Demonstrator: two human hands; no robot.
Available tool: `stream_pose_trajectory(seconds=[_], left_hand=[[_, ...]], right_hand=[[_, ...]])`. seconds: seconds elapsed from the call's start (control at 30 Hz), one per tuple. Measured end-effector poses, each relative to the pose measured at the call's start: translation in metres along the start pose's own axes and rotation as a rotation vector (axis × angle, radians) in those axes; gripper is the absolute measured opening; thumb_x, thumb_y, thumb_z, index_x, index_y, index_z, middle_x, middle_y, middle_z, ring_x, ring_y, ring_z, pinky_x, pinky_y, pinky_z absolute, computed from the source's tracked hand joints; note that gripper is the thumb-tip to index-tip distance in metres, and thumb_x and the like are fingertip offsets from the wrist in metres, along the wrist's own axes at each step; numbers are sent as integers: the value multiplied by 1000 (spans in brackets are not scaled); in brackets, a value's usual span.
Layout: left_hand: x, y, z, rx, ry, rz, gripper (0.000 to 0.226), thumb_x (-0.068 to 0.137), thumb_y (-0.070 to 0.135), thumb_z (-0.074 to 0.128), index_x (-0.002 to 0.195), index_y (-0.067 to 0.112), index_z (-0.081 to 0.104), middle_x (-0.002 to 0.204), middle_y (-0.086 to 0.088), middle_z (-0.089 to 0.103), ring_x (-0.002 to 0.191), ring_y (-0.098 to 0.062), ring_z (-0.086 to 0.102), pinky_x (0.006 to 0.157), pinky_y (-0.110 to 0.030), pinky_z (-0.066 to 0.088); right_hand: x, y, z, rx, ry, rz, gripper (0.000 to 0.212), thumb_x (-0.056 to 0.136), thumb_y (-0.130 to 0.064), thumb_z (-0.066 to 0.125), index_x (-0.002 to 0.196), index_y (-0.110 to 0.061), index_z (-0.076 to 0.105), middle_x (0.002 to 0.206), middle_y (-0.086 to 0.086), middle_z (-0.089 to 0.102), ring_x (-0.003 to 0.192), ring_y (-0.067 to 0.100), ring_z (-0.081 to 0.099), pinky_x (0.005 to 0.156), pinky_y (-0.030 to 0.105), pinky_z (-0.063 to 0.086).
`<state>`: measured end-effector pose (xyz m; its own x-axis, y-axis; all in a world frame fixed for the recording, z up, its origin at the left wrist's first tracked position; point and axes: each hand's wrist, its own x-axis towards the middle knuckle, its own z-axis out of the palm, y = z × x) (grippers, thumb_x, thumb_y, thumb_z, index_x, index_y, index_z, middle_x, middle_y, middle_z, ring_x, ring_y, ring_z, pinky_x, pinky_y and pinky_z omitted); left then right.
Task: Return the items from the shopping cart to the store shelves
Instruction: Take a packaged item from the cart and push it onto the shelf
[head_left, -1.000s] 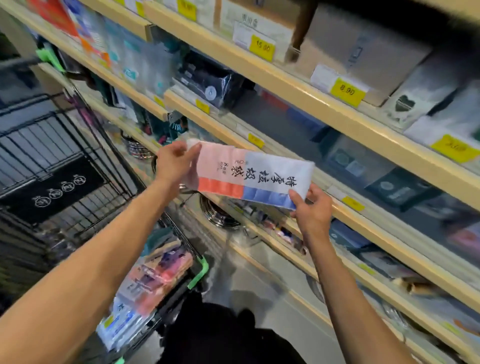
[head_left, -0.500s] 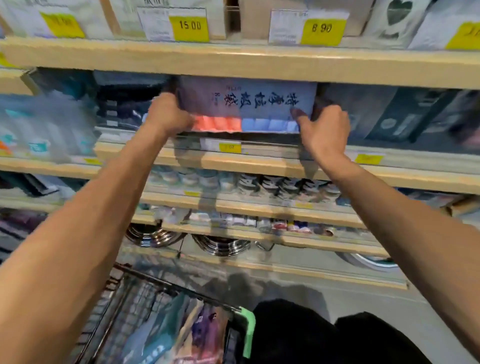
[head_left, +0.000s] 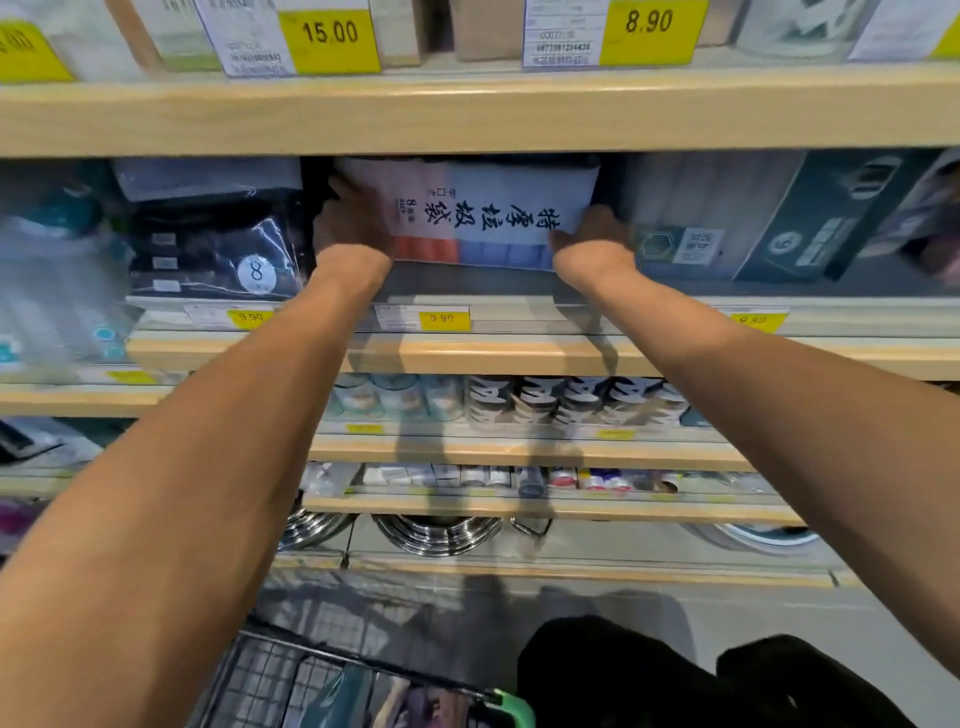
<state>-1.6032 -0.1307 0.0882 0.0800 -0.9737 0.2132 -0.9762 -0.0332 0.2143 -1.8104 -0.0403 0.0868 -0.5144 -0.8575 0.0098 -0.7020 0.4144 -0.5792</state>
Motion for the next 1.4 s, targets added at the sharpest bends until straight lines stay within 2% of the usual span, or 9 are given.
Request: stream_pose_trajectory(seconds=[0.2, 0.43, 0.57, 0.67, 0.8, 0.93, 1.03, 1.2, 1.4], left_hand=[[-9, 14, 14, -232, -110, -12, 81, 91, 49, 53, 153, 7, 23, 148, -22, 43, 129, -41, 51, 100, -41, 46], [-40, 23, 0, -314, -148, 194, 67, 100, 25, 51, 157, 31, 17, 161, -12, 22, 147, -31, 25, 120, -40, 25], [-54, 33, -8, -259, -262, 332, 67, 100, 17, 48, 154, 41, 19, 167, 1, 3, 152, -24, 17, 122, -39, 22], [-54, 45, -16, -153, -418, 372, 72, 101, 15, 45, 156, 40, 6, 166, 3, -8, 153, -26, 9, 124, -39, 16], [-62, 53, -24, -165, -469, 312, 72, 101, 11, 44, 158, 32, 6, 167, -3, 1, 153, -25, 12, 122, -32, 15], [-89, 54, -19, -238, -454, 196, 56, 102, 21, 47, 154, 17, 28, 160, -14, 29, 143, -31, 35, 114, -33, 30], [-107, 46, -23, -249, -379, 150, 41, 100, 29, 51, 132, 4, 52, 136, -17, 55, 125, -34, 51, 102, -39, 42], [-142, 12, -48, -482, -105, 213, 47, 94, 23, 56, 139, 11, 52, 142, -8, 53, 134, -24, 46, 112, -36, 37], [-265, -121, -51, -457, 90, -63, 30, 89, 18, 57, 117, 14, 66, 119, -3, 66, 114, -20, 57, 100, -35, 43]], right_hand=[[7, -10, 6, -28, -94, -28, 38, 105, -24, 38, 130, 0, 54, 136, 19, 58, 124, 35, 56, 84, 32, 42], [11, 0, -8, 245, -42, 20, 59, 74, -50, 62, 108, -3, 67, 106, 16, 73, 102, 32, 70, 87, 44, 59], [-10, -5, -7, 266, -237, -85, 39, 98, -12, 49, 136, -8, 58, 140, 15, 57, 128, 30, 55, 105, 41, 47], [-14, 0, -10, 268, -318, -167, 73, 96, 2, 52, 157, -25, 23, 162, 4, 29, 145, 27, 34, 112, 44, 42], [-12, 12, -23, 221, -361, -213, 73, 96, -2, 51, 157, -29, 20, 166, -1, 19, 150, 25, 25, 117, 40, 35], [-24, 16, -32, 157, -340, -253, 46, 99, -16, 51, 145, -17, 46, 147, 10, 50, 134, 29, 47, 101, 29, 42], [-46, 8, -30, 142, -340, -319, 45, 97, -24, 57, 139, -10, 53, 130, 11, 61, 119, 27, 58, 101, 35, 47], [-99, -15, -17, 325, -294, -486, 37, 93, -13, 61, 130, -17, 62, 124, -4, 65, 98, 9, 63, 90, 21, 45], [-210, -43, 50, 470, -606, -677, 18, 88, -8, 63, 102, -13, 73, 94, -3, 70, 85, 9, 65, 77, 16, 50]])
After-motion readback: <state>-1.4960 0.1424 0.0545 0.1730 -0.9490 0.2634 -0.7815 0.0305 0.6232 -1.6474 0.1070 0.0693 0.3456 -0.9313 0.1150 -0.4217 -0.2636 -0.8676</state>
